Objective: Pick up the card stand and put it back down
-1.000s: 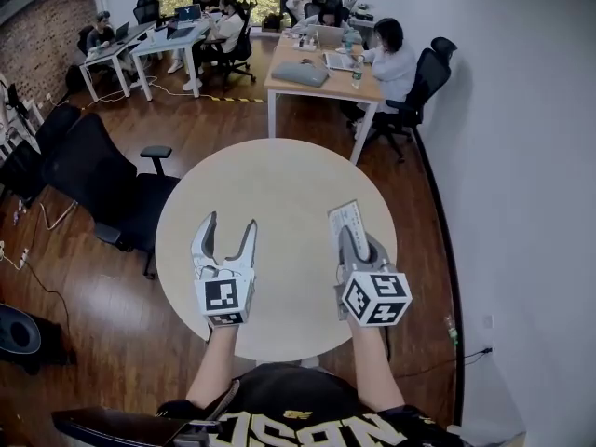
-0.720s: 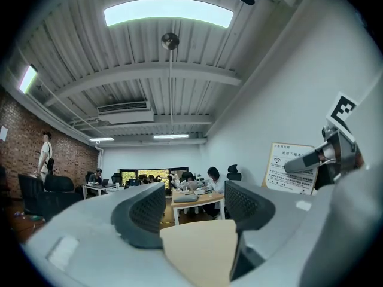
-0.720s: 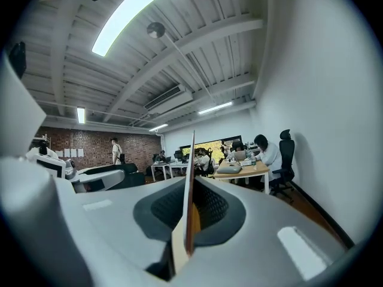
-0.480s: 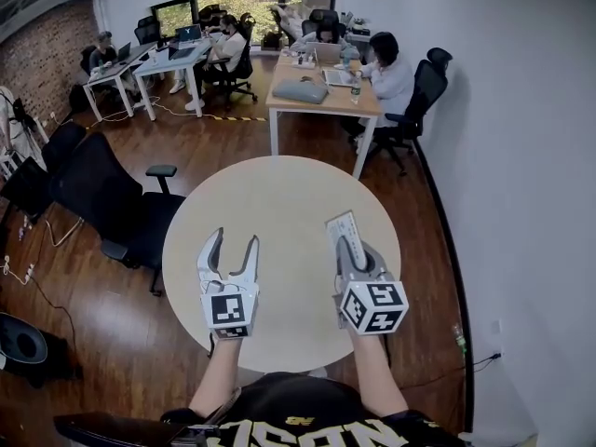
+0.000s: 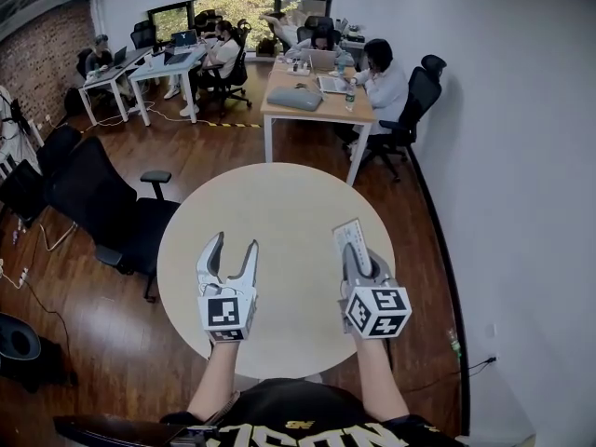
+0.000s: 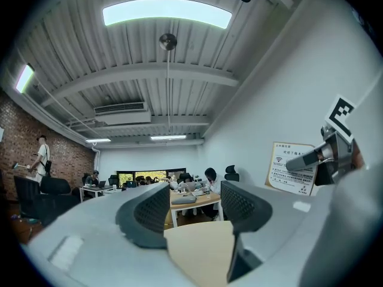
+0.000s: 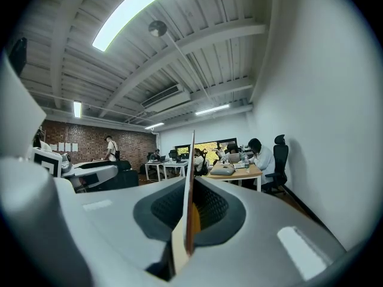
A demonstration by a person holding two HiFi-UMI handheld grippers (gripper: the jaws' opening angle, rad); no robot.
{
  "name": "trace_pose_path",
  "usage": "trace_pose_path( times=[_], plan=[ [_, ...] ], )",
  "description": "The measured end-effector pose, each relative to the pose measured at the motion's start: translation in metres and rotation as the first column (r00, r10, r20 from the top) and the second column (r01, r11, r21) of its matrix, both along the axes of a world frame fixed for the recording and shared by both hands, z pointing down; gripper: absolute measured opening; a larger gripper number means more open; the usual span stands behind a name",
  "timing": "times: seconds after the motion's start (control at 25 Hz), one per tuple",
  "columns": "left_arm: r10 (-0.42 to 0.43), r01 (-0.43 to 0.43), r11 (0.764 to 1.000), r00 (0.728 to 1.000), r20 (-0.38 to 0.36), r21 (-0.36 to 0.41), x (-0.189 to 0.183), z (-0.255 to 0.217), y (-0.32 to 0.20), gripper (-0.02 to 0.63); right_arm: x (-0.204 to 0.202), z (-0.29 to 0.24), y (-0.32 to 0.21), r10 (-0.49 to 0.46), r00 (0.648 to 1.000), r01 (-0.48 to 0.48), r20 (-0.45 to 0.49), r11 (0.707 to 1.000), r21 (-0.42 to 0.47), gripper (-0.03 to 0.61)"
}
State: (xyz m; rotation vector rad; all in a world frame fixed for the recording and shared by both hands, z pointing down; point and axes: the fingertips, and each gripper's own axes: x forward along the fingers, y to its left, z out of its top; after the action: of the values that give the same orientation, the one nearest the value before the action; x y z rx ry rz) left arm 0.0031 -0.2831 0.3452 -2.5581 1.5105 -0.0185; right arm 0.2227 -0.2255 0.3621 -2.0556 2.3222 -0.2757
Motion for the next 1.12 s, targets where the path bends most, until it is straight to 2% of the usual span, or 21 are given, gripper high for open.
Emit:
trace_pose_path(
  times=[0.16, 0.32, 0.6, 0.88, 1.0, 1.12],
  plan=[
    [0.025, -0.025, 0.999, 1.0, -0.009, -0.021, -0.002, -0.002, -0.002, 0.298, 0.011, 0.009, 0.005, -0.022, 1.0, 0.021, -0.019, 1.0, -0.017, 0.02],
    [0.024, -0.024, 0.999, 1.0, -0.014, -0.043, -0.016, 0.005, -0.004, 0.301, 0.023, 0.022, 0.013, -0.031, 0.999, 0.031, -0.009, 0.999, -0.035, 0.02],
    [-0.073, 0.072, 0.993, 0.997, -0.014, -0.09, -0.059, 0.026, -0.013, 0.301, 0.049, 0.04, 0.016, -0.025, 0.999, 0.023, -0.029, 0.997, -0.069, 0.02],
    [-0.135, 0.133, 0.987, 0.991, -0.013, -0.085, -0.093, 0.024, -0.006, 0.301, 0.074, 0.05, 0.017, -0.044, 0.996, 0.037, -0.075, 0.995, -0.098, 0.02],
    [-0.158, 0.157, 0.983, 0.987, -0.007, -0.091, -0.11, 0.034, 0.001, 0.301, 0.073, 0.054, 0.004, -0.084, 0.992, 0.073, -0.097, 0.991, -0.108, 0.02],
    [-0.202, 0.2, 0.973, 0.979, -0.005, -0.111, -0.128, 0.038, 0.009, 0.301, 0.059, 0.053, -0.017, -0.184, 0.966, 0.165, -0.184, 0.98, -0.111, 0.02]
  ],
)
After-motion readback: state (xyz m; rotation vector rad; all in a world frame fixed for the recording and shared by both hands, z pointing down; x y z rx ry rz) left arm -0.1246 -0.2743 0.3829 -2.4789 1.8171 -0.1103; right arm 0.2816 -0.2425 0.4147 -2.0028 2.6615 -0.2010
